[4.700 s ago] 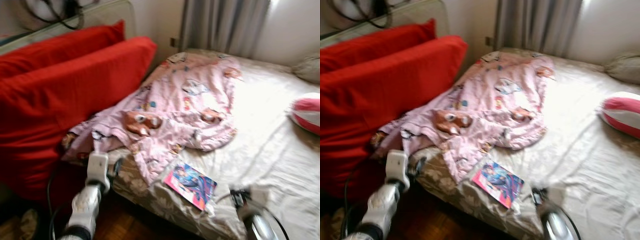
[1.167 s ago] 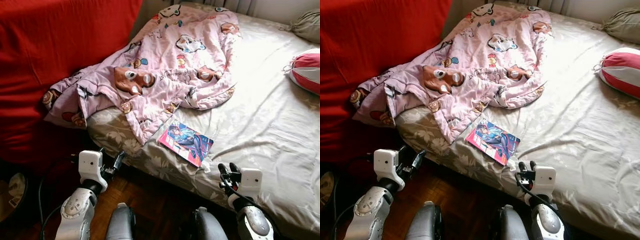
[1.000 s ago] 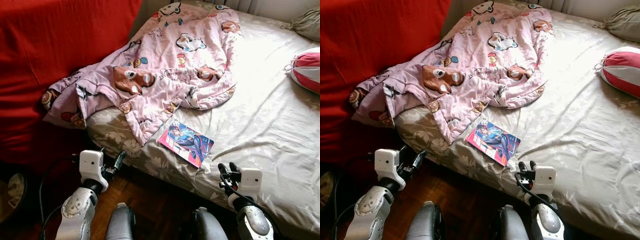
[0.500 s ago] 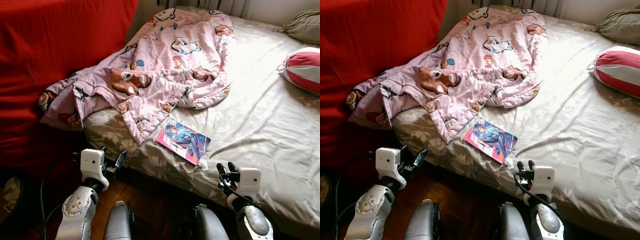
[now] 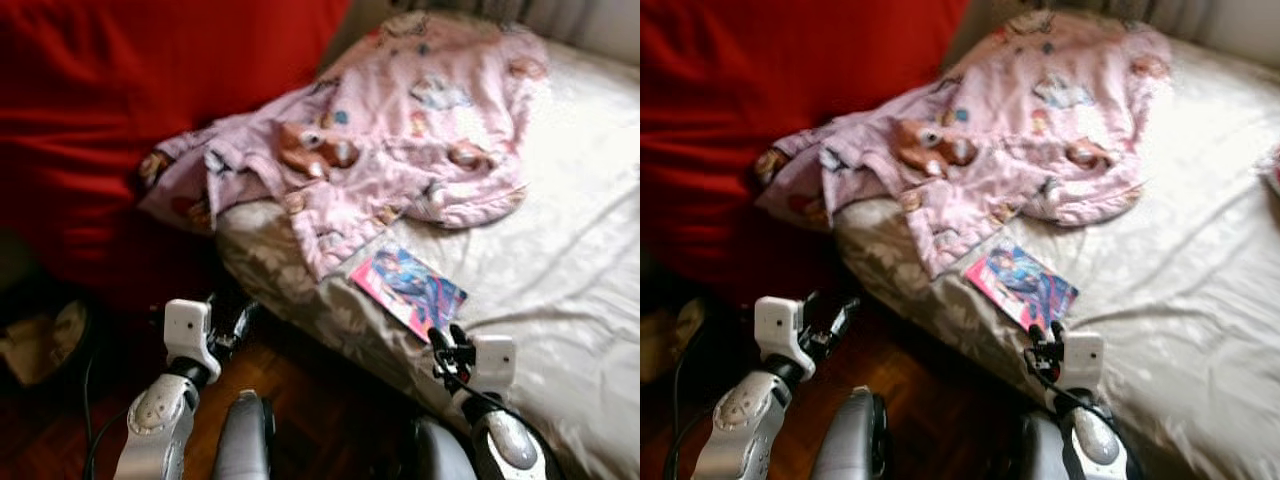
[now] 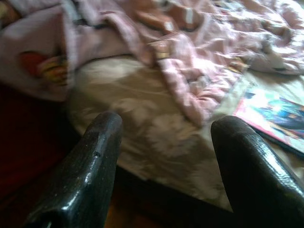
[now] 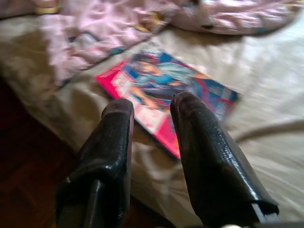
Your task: Clean up the room
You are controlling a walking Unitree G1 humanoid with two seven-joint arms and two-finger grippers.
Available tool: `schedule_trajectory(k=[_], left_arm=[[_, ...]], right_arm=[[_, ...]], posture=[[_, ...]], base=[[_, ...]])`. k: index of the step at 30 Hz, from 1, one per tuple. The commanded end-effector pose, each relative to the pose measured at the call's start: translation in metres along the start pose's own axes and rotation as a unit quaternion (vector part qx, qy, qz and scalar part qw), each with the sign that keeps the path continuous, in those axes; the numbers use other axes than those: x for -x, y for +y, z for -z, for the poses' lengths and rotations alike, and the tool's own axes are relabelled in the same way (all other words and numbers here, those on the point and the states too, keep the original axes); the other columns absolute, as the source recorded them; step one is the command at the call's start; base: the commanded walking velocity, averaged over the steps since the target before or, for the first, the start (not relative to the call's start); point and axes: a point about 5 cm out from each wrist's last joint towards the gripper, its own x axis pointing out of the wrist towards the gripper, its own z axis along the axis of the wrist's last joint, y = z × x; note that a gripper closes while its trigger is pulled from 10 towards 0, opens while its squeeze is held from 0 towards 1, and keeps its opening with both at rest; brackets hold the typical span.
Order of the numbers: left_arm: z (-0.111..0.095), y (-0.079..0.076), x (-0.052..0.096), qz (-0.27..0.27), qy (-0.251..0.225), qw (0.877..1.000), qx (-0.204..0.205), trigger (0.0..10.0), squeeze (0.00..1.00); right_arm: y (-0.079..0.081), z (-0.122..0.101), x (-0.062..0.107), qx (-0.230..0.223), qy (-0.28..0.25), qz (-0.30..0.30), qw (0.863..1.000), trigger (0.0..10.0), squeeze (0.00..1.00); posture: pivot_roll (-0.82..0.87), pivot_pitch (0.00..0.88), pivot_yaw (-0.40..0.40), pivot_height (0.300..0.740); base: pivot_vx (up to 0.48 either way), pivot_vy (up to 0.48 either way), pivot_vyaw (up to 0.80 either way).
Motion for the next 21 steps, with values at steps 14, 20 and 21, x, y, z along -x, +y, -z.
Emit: schedule_trajectory(k=[14, 20, 21], left_arm=[[-0.001, -0.002, 0.0, 0.003, 0.0, 1.0, 0.004, 10.0, 0.0], [-0.001, -0.001, 0.0, -0.004, -0.004, 1.0, 0.003, 10.0, 0.0], [-0.001, -0.001, 0.0, -0.004, -0.003, 1.0, 0.003, 10.0, 0.0]], right_arm=[[-0.013, 0.015, 0.003, -0.034, 0.032, 0.067, 0.997, 10.0, 0.0], [-0.023, 0.023, 0.002, -0.066, 0.057, 0.111, 0.99, 10.0, 0.0], [-0.023, 0.024, 0.002, -0.066, 0.061, 0.113, 0.99, 10.0, 0.0]], posture=[[0.08, 0.24, -0.029, 0.622], [0.07, 0.25, -0.029, 0.622], [0.07, 0.25, -0.029, 0.622]], base=[[0.0, 0.0, 0.0], [0.04, 0.0, 0.0], [0.244, 0.0, 0.0]])
